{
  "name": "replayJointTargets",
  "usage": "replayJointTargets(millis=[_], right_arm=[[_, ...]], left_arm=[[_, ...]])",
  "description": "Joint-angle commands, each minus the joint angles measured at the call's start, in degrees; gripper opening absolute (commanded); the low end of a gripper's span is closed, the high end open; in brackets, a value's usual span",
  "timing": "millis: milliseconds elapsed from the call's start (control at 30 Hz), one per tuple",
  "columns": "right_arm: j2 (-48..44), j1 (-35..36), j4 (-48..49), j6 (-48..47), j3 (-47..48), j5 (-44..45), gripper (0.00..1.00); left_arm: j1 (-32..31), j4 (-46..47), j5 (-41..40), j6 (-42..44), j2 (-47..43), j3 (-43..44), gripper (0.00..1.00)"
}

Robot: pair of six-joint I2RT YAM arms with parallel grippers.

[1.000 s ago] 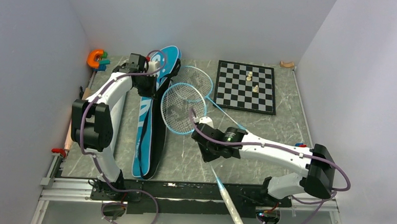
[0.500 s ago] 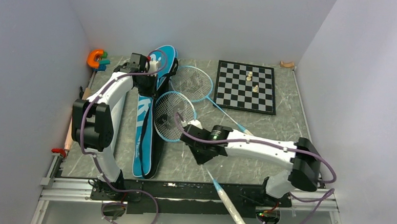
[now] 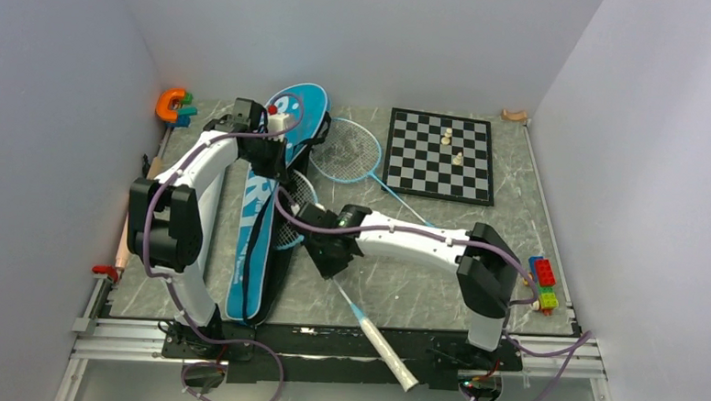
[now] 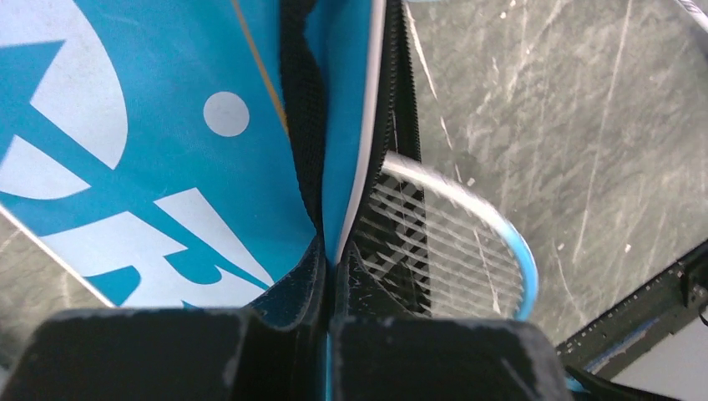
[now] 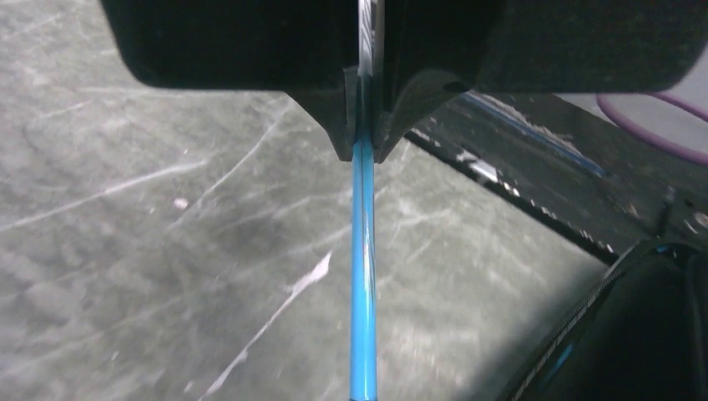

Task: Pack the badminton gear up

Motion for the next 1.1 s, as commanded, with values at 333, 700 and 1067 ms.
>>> replayJointTargets(millis=[333, 700, 1067], right_arm=[[2.2, -13.8, 24.5, 4.0, 3.5, -12.0, 0.00], [3.7, -17.5, 35.4, 10.1, 3.9, -12.5, 0.00], [5.6, -18.8, 44.9, 18.8, 4.4, -3.7, 0.01]], left_arm=[[1.8, -3.5, 17.2, 4.0, -8.0, -4.9, 0.00], [1.8, -7.2, 21.1, 4.8, -10.5, -4.8, 0.00], [1.7, -7.4, 25.4, 4.2, -10.8, -4.6, 0.00]])
